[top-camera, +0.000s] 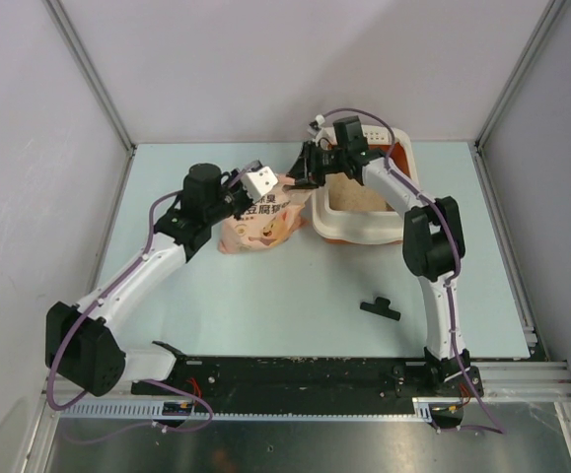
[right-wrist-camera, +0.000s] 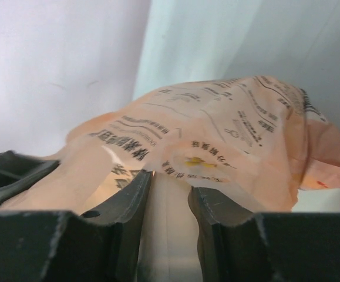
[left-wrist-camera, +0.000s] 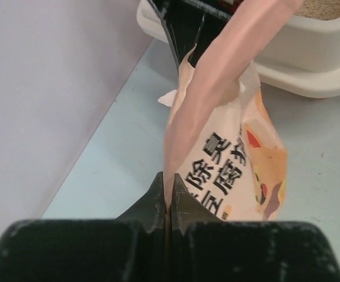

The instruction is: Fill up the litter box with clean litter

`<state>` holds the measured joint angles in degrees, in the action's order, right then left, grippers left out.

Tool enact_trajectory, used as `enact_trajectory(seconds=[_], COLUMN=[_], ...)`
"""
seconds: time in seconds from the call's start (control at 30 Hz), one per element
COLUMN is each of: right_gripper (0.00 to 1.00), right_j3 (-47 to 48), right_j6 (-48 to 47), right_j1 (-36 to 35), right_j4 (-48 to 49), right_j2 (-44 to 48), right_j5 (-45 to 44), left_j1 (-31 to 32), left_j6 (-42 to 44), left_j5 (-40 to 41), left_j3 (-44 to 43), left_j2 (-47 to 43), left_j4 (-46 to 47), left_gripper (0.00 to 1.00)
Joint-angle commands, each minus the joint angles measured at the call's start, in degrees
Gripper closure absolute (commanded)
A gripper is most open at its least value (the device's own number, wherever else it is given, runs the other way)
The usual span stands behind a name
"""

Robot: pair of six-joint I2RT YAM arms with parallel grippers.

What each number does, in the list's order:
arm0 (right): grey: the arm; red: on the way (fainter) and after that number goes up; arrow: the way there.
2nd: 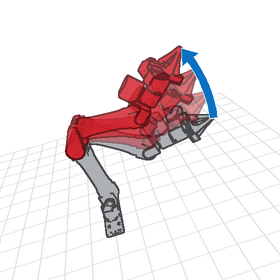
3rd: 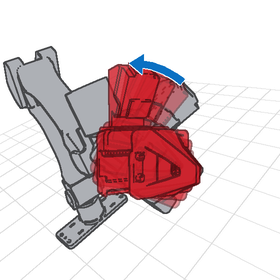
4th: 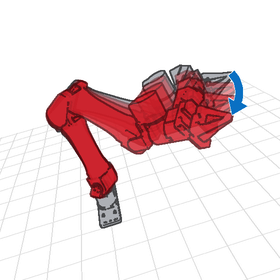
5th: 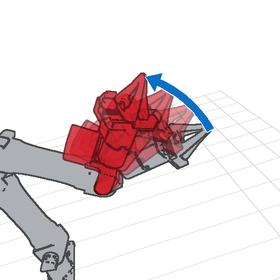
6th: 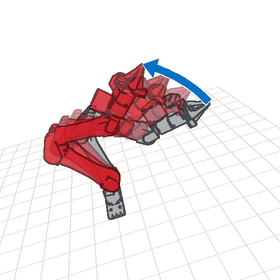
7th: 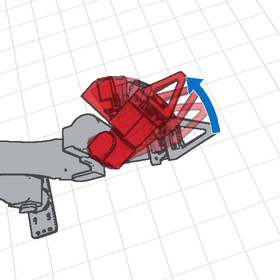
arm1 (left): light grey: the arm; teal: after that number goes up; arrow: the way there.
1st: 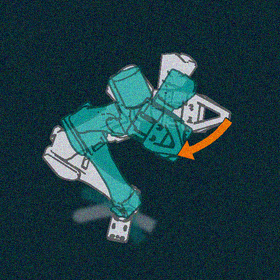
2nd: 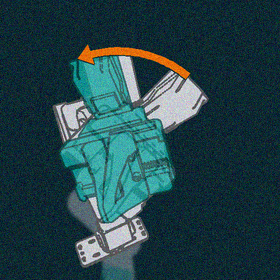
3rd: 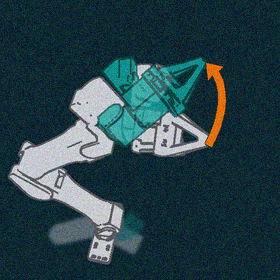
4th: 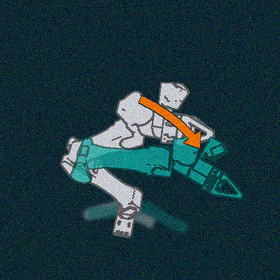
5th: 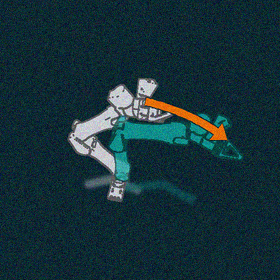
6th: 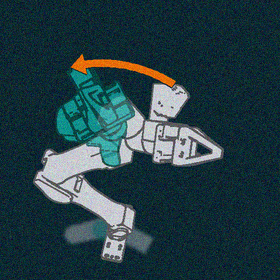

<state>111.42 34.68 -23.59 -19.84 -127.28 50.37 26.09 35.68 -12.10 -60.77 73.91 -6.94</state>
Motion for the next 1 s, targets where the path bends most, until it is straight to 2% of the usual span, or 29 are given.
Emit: enact_trajectory(seconds=[0.0,0.27,0.53,0.7,0.97], right_gripper=[1.0,1.0,1.0,1.0,1.0], right_j3=[0.6,-2.2,-6.0,-8.3,-6.8], right_j6=[10.5,14.4,12.1,20.9,18.9], right_j1=[2.8,7.5,12.3,13.7,14.6], right_j4=[10.9,13.2,12.7,23.0,20.1], right_j2=[1.6,4.6,5.7,6.3,8.1], right_j5=[9.9,11.9,15.2,15.6,14.8], left_j1=[0.2,1.0,1.5,2.2,2.6], left_j6=[4.5,15.6,16.3,17.7,18.3], left_j5=[-1.2,-2.6,-1.0,-0.1,0.7], left_j3=[-5.5,-8.1,-10.2,-10.0,-10.2], left_j2=[-1.5,-0.6,1.0,1.1,1.5], left_j4=[6.3,5.9,6.1,6.0,6.1], left_gripper=[1.0,1.0,1.0,1.0,1.0])
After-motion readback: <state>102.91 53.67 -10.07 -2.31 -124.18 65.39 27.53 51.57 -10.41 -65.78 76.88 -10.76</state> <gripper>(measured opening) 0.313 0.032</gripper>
